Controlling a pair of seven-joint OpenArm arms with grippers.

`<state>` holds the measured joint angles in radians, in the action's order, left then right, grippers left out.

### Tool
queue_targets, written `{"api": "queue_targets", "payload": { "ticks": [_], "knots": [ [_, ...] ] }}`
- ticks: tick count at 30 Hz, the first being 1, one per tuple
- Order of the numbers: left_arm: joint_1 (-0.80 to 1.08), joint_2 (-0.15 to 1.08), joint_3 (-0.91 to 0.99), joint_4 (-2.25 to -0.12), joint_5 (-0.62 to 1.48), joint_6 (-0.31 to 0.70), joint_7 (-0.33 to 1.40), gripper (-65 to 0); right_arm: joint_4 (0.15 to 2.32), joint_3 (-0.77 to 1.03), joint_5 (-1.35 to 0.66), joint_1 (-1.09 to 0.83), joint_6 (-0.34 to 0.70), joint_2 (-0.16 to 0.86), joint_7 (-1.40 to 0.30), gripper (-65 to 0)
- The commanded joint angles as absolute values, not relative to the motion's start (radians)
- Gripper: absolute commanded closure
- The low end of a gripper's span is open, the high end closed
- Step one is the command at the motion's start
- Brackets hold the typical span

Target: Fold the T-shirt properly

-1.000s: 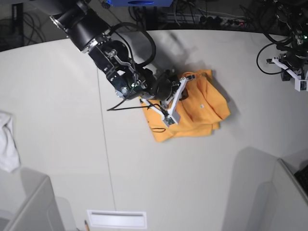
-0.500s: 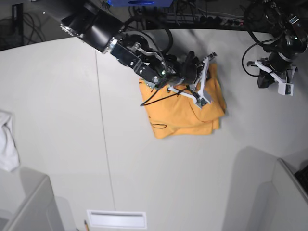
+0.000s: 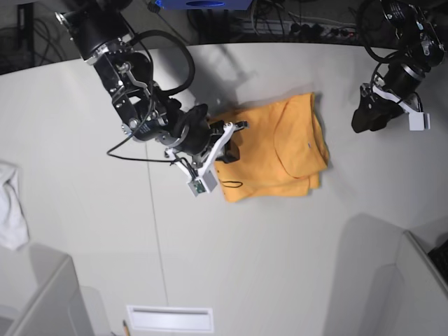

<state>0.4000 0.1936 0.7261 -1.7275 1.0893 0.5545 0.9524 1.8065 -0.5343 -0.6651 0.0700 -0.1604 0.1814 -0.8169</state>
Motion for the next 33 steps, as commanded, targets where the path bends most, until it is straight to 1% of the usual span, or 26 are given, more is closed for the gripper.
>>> {"api": "queue_targets", "payload": {
  "ticks": [1, 2, 3, 4, 5, 13, 15, 19, 23, 24, 26, 28, 31, 32, 33],
  "knots": [
    [0.397, 0.206, 0.731, -1.709, 1.127, 0.561, 0.938, -45.1, 1.825, -0.53, -0.674, 0.084, -0.153, 0.179, -0.797, 0.0],
    [0.384, 0.206, 0.73, -1.681, 1.145, 0.561, 0.938, -52.5, 1.825, -0.53, -0.674, 0.076, -0.153, 0.179, -0.797, 0.0],
    [0.375, 0.206, 0.719, -1.658, 1.155, 0.561, 0.938, -57.4, 1.825, -0.53, -0.674, 0.073, -0.153, 0.179, -0.797, 0.0],
    [0.366, 0.209, 0.696, -1.638, 1.156, 0.561, 0.938, -61.1, 1.825, -0.533, -0.674, 0.073, -0.153, 0.179, -0.797, 0.0],
    [0.363, 0.211, 0.671, -1.623, 1.155, 0.561, 0.938, -62.9, 1.825, -0.536, -0.674, 0.073, -0.153, 0.179, -0.797, 0.0],
    [0.246, 0.205, 0.498, -1.489, 1.155, 0.555, 0.931, -63.2, 1.825, -0.538, -0.674, 0.073, -0.153, 0.18, -0.799, 0.0],
    [0.22, 0.205, 0.469, -1.442, 1.155, 0.549, 0.931, -63.2, 1.825, -0.53, -0.674, 0.073, -0.153, 0.18, -0.828, 0.0],
    [0.199, 0.205, 0.423, -1.399, 1.155, 0.446, 0.931, -63.2, 1.853, -0.507, -0.673, 0.071, -0.153, 0.193, -0.848, 0.0],
    [0.163, 0.213, 0.357, -1.392, 1.153, 0.375, 0.932, -62.5, 1.893, -0.444, -0.674, 0.048, -0.153, 0.202, -0.848, 0.0],
    [0.153, 0.214, 0.337, -1.392, 1.153, 0.348, 0.935, -60.4, 1.893, -0.418, -0.674, 0.036, -0.153, 0.203, -0.848, 0.0],
    [0.134, 0.229, 0.298, -1.392, 1.153, 0.297, 0.937, -50.5, 1.893, -0.36, -0.674, 0.015, -0.15, 0.203, -0.848, 0.0],
    [0.116, 0.268, 0.232, -1.395, 1.153, 0.262, 0.937, -35.1, 1.893, -0.305, -0.674, -0.016, -0.15, 0.203, -0.846, 0.0],
    [0.076, 0.348, 0.125, -1.399, 1.153, 0.209, 0.937, -9.5, 1.893, -0.226, -0.674, -0.058, -0.147, 0.205, -0.845, 0.0],
    [0.059, 0.369, 0.09, -1.392, 1.152, 0.191, 0.937, -2.8, 1.893, -0.205, -0.674, -0.065, -0.147, 0.211, -0.845, 0.0],
    [0.031, 0.394, 0.044, -1.391, 1.148, 0.17, 0.937, 0.0, 1.894, -0.186, -0.674, -0.074, -0.147, 0.223, -0.842, 0.0]
  ]
}}
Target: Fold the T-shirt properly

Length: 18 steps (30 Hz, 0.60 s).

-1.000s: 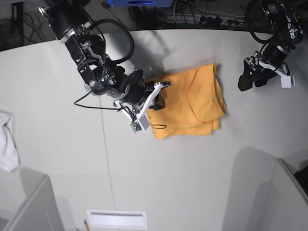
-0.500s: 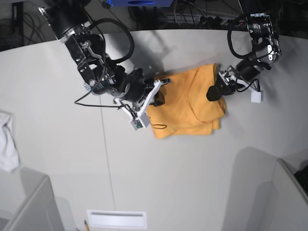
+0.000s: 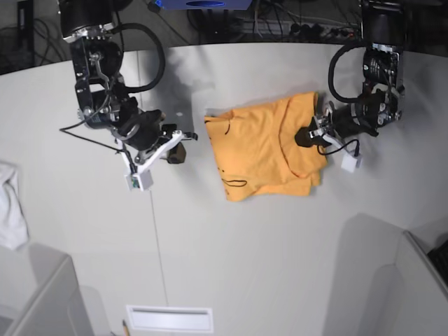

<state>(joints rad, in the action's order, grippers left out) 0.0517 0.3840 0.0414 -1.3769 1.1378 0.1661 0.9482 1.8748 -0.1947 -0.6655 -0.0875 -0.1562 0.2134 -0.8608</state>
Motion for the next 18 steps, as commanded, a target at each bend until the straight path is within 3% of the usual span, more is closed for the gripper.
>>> {"api": "queue_targets", "payload": {
  "ticks": [1, 8, 18],
  "knots": [
    [0.012, 0.414, 0.001, -1.391, 1.135, 0.159, 0.937, 0.0, 1.896, -0.173, -0.674, -0.084, -0.147, 0.231, -0.842, 0.0],
    [-0.199, 0.519, -0.329, -1.399, 0.937, 0.157, 0.987, 0.0, 1.896, -0.025, -0.674, -0.171, -0.147, 0.239, -0.84, 0.0],
    [-0.555, 0.463, -0.901, -1.392, 0.8, 0.159, 1.038, 0.0, 1.891, 0.251, -0.674, -0.266, -0.147, 0.173, -0.84, 0.0]
  ]
}}
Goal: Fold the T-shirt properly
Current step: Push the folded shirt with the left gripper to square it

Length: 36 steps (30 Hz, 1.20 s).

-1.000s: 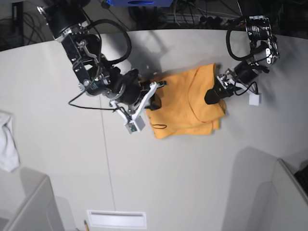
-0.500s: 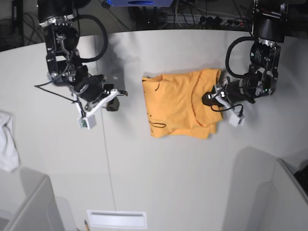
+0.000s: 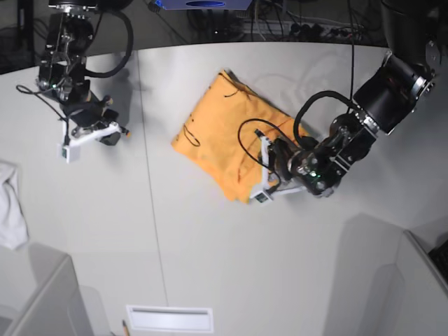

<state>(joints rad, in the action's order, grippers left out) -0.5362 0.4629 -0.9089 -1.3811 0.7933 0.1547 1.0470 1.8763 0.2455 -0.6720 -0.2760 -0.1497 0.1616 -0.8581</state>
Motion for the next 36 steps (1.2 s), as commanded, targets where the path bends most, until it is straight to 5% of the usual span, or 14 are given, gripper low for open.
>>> {"api": "queue_targets", "payload": {
  "ticks": [1, 6, 17, 36],
  "knots": [
    [-0.585, 0.449, -0.951, -1.391, 0.796, 0.159, 1.02, 0.0, 1.891, 0.266, -0.674, -0.269, -0.147, 0.168, -0.84, 0.0],
    [-0.674, 0.364, -1.124, -1.394, 0.693, 0.271, 0.984, 0.0, 1.893, 0.335, -0.674, -0.292, -0.147, 0.128, -0.84, 0.0],
    [-0.605, 0.252, -1.124, -1.371, 0.067, 0.694, 0.831, 0.0, 1.894, 0.394, -0.674, -0.329, -0.147, 0.094, -0.84, 0.0],
    [-0.63, 0.231, -1.03, -1.372, 0.054, 0.698, 0.789, 0.0, 1.893, 0.383, -0.674, -0.312, -0.147, 0.094, -0.84, 0.0]
  ]
}}
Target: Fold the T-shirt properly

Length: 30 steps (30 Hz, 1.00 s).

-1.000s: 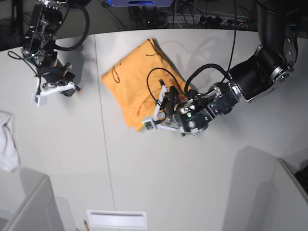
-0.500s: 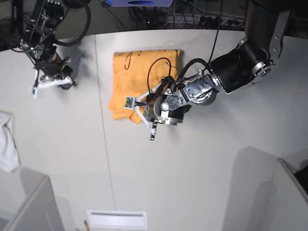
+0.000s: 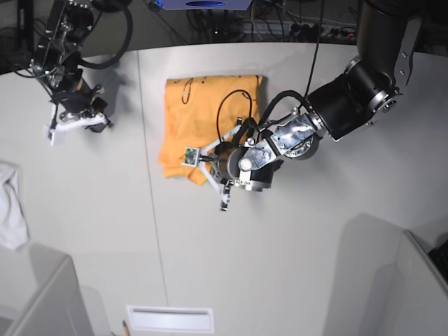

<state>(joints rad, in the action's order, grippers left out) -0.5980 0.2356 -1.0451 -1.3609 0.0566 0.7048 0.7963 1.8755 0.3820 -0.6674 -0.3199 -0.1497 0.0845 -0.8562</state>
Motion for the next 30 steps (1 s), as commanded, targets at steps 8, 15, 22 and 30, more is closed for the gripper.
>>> {"api": "queue_targets", "payload": {
  "ticks": [8, 15, 22, 30],
  "knots": [
    [-0.664, 0.174, -0.875, -1.369, 0.053, 0.698, 0.786, -42.9, 1.893, 0.308, -0.674, -0.303, -0.147, 0.096, -0.84, 0.0],
    [-0.647, 0.151, -0.659, -1.486, 0.058, 0.698, 0.796, -51.2, 1.893, 0.282, -0.674, -0.303, -0.147, 0.101, -0.848, 0.0],
    [-0.349, 0.263, -0.285, -1.868, 0.051, 0.698, 0.826, -50.7, 1.952, 0.271, -0.67, -0.335, -0.108, 0.127, -0.84, 0.0],
    [0.16, 0.334, 0.077, -1.989, 0.064, 0.698, 0.636, 0.0, 2.005, 0.274, -0.667, -0.401, -0.019, 0.173, -0.808, 0.0]
  ]
}}
